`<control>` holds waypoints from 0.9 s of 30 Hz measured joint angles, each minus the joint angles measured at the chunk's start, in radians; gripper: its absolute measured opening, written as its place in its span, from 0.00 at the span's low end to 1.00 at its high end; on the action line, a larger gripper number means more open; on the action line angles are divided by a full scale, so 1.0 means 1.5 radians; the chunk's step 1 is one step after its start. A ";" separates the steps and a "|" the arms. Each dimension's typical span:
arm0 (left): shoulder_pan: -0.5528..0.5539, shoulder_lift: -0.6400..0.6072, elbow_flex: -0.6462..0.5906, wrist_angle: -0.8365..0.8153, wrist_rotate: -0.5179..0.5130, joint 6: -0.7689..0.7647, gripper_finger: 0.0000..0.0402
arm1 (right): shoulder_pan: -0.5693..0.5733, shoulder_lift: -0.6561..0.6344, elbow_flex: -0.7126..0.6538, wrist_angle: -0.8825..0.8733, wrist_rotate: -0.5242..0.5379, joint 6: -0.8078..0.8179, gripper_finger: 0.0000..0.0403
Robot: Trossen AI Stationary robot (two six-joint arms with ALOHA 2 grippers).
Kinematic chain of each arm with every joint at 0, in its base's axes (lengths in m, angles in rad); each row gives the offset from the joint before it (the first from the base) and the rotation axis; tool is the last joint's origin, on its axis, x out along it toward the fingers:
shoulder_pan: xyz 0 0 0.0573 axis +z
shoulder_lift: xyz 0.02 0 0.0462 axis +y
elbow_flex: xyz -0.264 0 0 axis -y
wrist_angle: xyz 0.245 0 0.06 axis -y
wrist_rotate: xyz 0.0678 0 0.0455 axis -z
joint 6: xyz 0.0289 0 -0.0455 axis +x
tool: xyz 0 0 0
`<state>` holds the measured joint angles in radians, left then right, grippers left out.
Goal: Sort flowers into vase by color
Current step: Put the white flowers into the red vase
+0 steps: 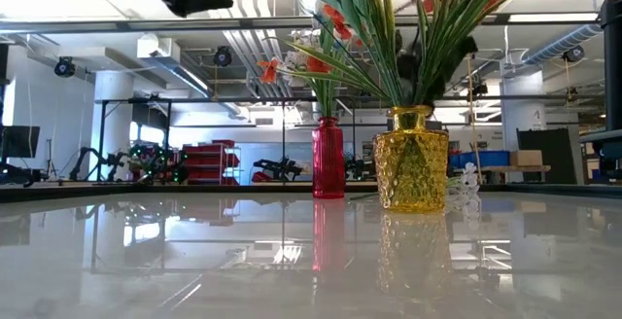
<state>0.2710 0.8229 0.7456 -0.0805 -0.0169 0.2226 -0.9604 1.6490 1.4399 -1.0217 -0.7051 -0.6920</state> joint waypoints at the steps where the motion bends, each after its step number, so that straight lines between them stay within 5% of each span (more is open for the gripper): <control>1: 0.000 -0.008 -0.001 0.000 0.000 -0.004 0.61 | 0.005 0.007 -0.010 0.005 0.003 -0.003 0.25; 7: 0.000 -0.044 -0.007 -0.005 -0.022 0.002 0.61 | 0.034 0.013 -0.066 0.038 0.127 -0.051 0.17; 12: 0.000 -0.059 -0.009 -0.004 -0.087 0.003 0.61 | 0.045 0.005 -0.097 0.060 0.139 -0.135 0.17; 27: 0.001 -0.061 -0.010 0.001 -0.107 0.011 0.61 | 0.060 0.045 -0.133 0.158 0.170 -0.133 0.56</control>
<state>0.2722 0.7315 0.7303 -0.0796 -0.1768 0.2392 -0.8711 1.7167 1.2402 -0.7840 -0.4506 -0.8913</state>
